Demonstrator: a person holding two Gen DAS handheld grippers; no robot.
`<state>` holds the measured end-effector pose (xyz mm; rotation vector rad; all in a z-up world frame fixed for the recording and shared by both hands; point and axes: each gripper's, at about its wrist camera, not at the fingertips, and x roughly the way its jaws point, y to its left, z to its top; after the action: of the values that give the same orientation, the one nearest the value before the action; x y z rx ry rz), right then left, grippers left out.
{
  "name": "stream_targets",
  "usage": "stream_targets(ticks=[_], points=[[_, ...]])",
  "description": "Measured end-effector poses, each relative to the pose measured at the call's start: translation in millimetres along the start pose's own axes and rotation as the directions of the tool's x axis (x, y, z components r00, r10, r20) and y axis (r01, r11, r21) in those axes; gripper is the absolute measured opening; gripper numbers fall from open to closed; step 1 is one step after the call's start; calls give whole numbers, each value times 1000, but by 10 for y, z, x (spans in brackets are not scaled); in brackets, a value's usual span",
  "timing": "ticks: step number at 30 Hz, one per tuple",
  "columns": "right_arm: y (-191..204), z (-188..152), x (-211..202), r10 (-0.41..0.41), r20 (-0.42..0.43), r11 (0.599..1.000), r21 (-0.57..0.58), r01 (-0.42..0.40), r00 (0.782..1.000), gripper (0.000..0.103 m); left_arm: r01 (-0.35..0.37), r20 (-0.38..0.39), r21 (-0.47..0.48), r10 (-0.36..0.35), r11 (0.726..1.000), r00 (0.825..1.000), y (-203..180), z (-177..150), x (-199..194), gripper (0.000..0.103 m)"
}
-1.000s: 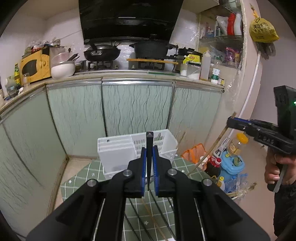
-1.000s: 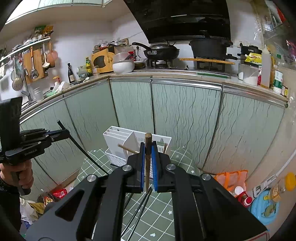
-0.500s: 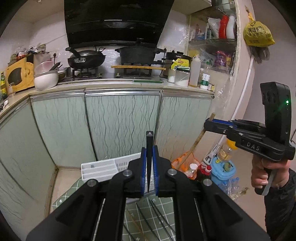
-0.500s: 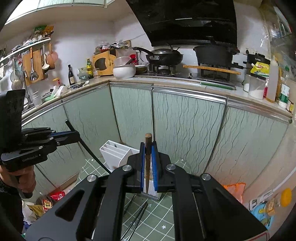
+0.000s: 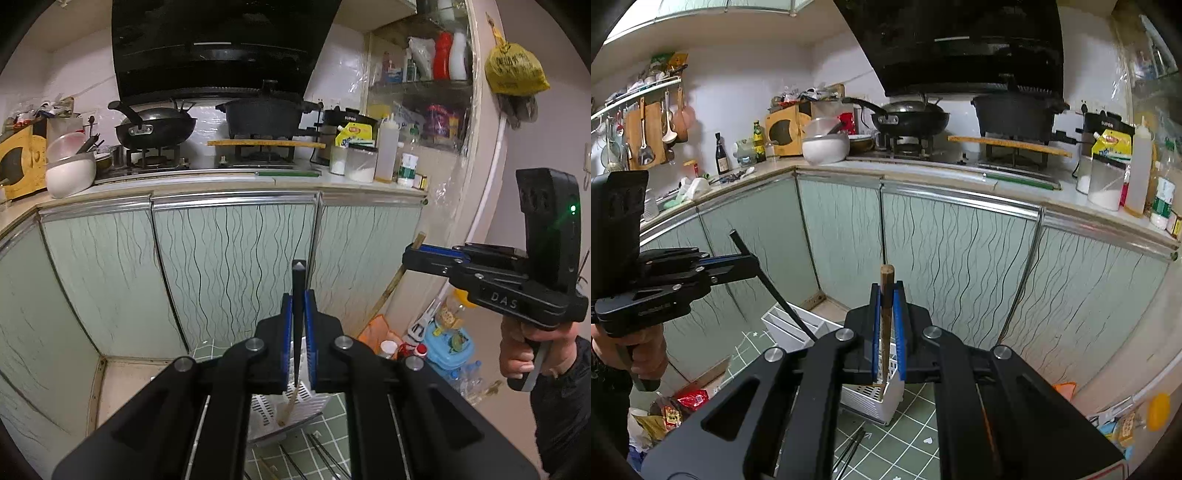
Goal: Organize utensils
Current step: 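Lower the chopsticks into the caddy slots and open both tools, then move both open tools back over the remaining chopsticks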
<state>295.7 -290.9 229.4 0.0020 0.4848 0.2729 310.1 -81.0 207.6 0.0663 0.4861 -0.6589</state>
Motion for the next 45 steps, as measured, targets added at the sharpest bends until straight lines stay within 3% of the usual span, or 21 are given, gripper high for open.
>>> stream_targets(ticks=[13,15,17,18,19,21,25,27,37,45], points=[[-82,-332,404,26,-40,1000,-2,-26,999,7,-45,-34,42,47,998,998,22,-232,418,8],[-45,-372,399,24,-38,999,-28,-25,999,11,-65,-43,50,68,997,997,15,-257,444,9],[-33,-406,359,17,-32,999,-37,-18,999,34,-88,-40,59,90,994,995,8,-282,431,31],[-34,-418,339,14,-30,999,-35,-15,999,48,-96,-30,58,98,994,995,9,-287,404,67],[-39,-441,299,9,-23,999,-31,-10,1000,54,-114,-3,58,114,992,993,9,-299,343,95],[-59,-464,241,1,-16,1000,-21,-1,1000,62,-119,45,57,117,991,992,29,-321,220,95],[-100,-544,80,-15,0,1000,5,15,1000,88,-141,25,36,140,989,990,58,-364,109,99],[-87,-581,-3,-21,14,1000,6,21,1000,95,-157,23,43,156,987,988,53,-409,25,99],[132,-859,-443,-65,18,998,-4,65,998,95,-225,41,30,224,974,974,-21,-692,-475,99],[379,-1258,-671,-129,4,991,-34,129,992,95,-282,43,14,281,959,959,-160,-1121,-797,99]])
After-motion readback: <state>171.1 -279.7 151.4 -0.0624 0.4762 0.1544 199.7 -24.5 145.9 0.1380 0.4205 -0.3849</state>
